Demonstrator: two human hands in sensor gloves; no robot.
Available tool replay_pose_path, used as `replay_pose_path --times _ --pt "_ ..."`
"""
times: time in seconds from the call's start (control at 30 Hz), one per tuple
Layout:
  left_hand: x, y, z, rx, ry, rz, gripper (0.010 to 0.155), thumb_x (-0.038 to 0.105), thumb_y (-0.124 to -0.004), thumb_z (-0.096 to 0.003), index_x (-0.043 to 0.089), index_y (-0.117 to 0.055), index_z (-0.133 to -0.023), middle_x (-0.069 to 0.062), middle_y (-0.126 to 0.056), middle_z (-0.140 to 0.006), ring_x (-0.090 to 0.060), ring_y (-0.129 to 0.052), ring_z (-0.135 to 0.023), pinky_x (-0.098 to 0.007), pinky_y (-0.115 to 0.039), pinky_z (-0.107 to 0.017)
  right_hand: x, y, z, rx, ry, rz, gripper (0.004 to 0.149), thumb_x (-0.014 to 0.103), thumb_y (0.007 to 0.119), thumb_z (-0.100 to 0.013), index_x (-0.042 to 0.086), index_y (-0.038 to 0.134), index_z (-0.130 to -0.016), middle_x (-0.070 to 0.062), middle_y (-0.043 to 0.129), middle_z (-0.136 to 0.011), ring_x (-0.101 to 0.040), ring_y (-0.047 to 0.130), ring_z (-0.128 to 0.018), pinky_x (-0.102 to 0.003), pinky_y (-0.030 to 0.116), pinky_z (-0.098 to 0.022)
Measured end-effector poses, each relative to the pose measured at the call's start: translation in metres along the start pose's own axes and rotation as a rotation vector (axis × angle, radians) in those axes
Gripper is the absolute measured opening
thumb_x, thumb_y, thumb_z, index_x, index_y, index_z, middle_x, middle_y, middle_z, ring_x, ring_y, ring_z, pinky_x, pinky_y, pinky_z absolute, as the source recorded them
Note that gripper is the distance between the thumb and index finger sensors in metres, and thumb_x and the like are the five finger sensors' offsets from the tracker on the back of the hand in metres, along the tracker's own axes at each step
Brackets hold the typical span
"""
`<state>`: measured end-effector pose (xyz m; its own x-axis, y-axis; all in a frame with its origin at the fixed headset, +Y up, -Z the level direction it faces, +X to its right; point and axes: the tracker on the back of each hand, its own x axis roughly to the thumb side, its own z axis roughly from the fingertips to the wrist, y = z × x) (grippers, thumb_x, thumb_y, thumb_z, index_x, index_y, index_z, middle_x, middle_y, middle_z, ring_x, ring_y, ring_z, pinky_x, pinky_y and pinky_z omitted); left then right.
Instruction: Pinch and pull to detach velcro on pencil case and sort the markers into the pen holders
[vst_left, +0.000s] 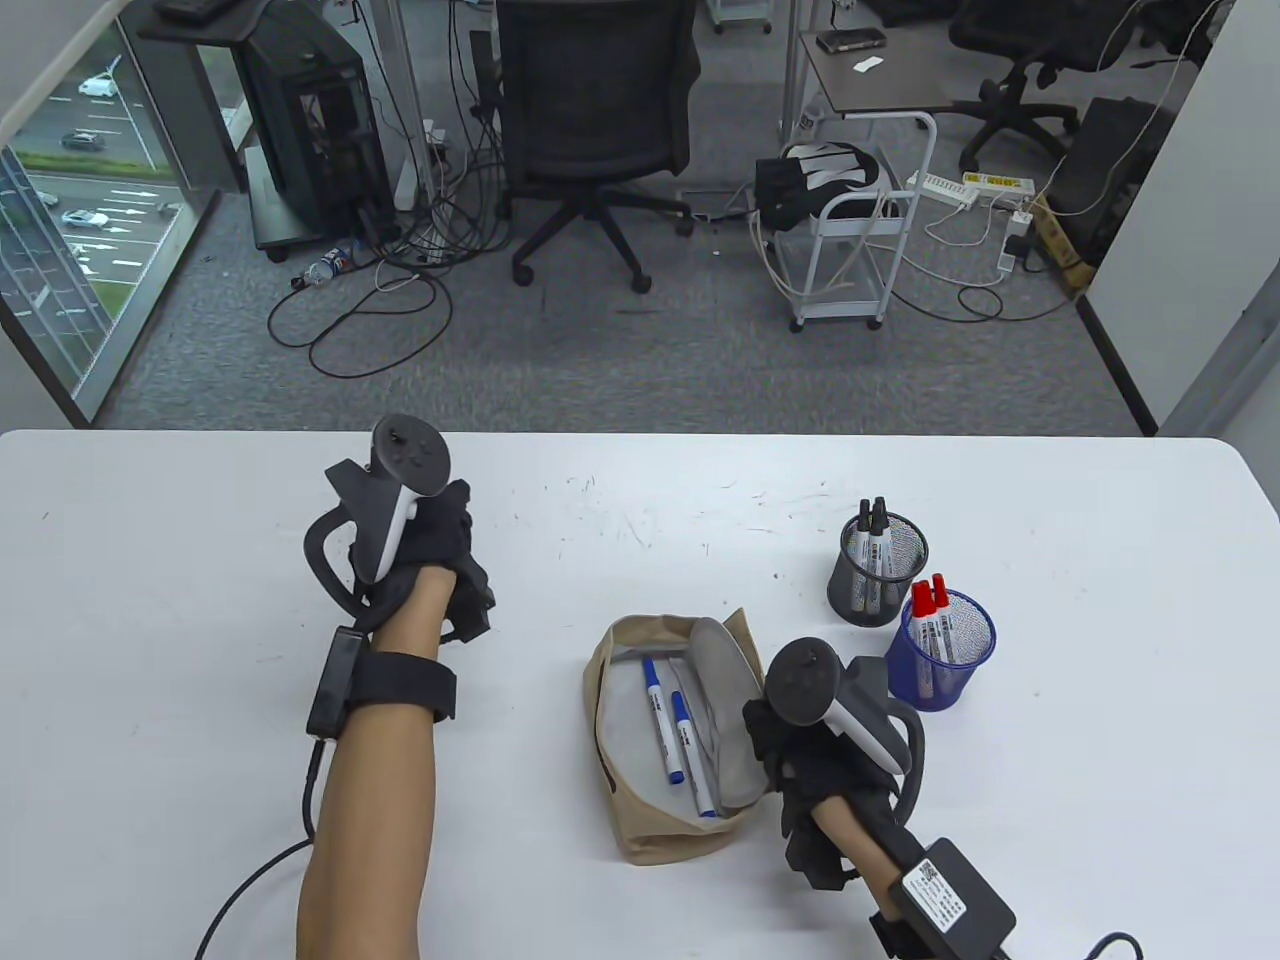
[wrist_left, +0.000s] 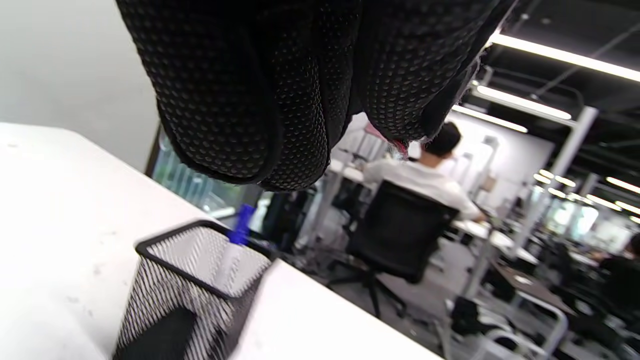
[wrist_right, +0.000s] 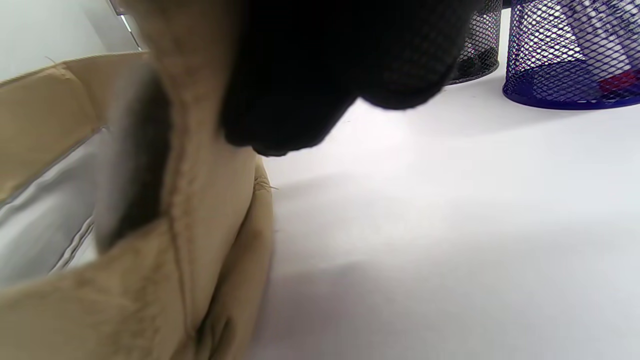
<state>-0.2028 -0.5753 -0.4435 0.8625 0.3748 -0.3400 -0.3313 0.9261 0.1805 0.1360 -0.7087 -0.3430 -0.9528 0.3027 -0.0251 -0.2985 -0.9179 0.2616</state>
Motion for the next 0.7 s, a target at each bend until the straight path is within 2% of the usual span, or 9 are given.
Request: replay_pose_path --times 0.1,0.2,0.33,0.47,0.6,0.7 --pt "0.024 -0.008 0.031 -0.128 -0.027 0.027 0.055 0.038 -0.098 -0.0422 0.014 -0.091 -0.091 -0.009 -0.108 -0.078 -0.023 -0.117 -0.056 -0.029 -0.105 -0.032 0.0 0.0 -0.001 0.005 -0.003 -0.001 0.05 0.034 0.086 -0.049 -0.002 0.085 -0.085 -0.011 0.106 -0.05 -0.013 0.104 -0.016 -0.028 0.088 -0.013" --pt "0.047 -0.025 0.06 -0.254 -0.053 0.026 0.055 0.038 -0.098 -0.0425 0.013 -0.091 -0.091 -0.01 -0.108 -0.078 -0.023 -0.117 -0.055 -0.029 -0.105 -0.031 0.001 0.0 0.0 0.003 -0.004 0.0 0.05 0.034 0.086 -0.05 -0.002 0.085 -0.085 -0.011 0.106 -0.05 -0.013 0.104 -0.016 -0.028 0.088 -0.013" --pt "0.071 -0.063 0.089 -0.485 -0.045 -0.013 0.057 0.038 -0.097 -0.043 0.011 -0.09 -0.092 -0.012 -0.107 -0.079 -0.025 -0.117 -0.056 -0.029 -0.105 -0.032 -0.002 0.0 -0.002 0.019 0.002 -0.024 0.051 0.034 0.086 -0.05 -0.002 0.085 -0.085 -0.011 0.106 -0.05 -0.013 0.104 -0.016 -0.028 0.088 -0.013" --pt "0.086 -0.104 0.104 -0.612 -0.033 -0.105 0.06 0.039 -0.097 -0.043 0.008 -0.089 -0.094 -0.014 -0.106 -0.08 -0.027 -0.116 -0.057 -0.03 -0.104 -0.032 -0.005 0.0 -0.003 0.029 0.006 -0.04 0.051 0.034 0.086 -0.05 -0.002 0.084 -0.085 -0.011 0.106 -0.05 -0.014 0.104 -0.016 -0.028 0.088 -0.013" --pt "0.095 -0.154 0.11 -0.711 0.023 -0.273 0.064 0.042 -0.097 -0.0431 0.007 -0.087 -0.095 -0.016 -0.105 -0.082 -0.029 -0.115 -0.06 -0.032 -0.104 -0.034 -0.006 0.0 -0.003 0.034 0.008 -0.048 0.051 0.034 0.086 -0.05 -0.003 0.084 -0.085 -0.011 0.106 -0.05 -0.014 0.104 -0.016 -0.028 0.088 -0.013" --pt "0.096 -0.183 0.105 -0.708 0.075 -0.358 0.069 0.044 -0.097 -0.042 0.005 -0.085 -0.097 -0.017 -0.103 -0.084 -0.03 -0.113 -0.062 -0.033 -0.103 -0.035 -0.005 0.0 -0.003 0.029 0.006 -0.04 0.051 0.034 0.086 -0.05 -0.002 0.085 -0.085 -0.01 0.106 -0.05 -0.013 0.104 -0.016 -0.028 0.088 -0.013"
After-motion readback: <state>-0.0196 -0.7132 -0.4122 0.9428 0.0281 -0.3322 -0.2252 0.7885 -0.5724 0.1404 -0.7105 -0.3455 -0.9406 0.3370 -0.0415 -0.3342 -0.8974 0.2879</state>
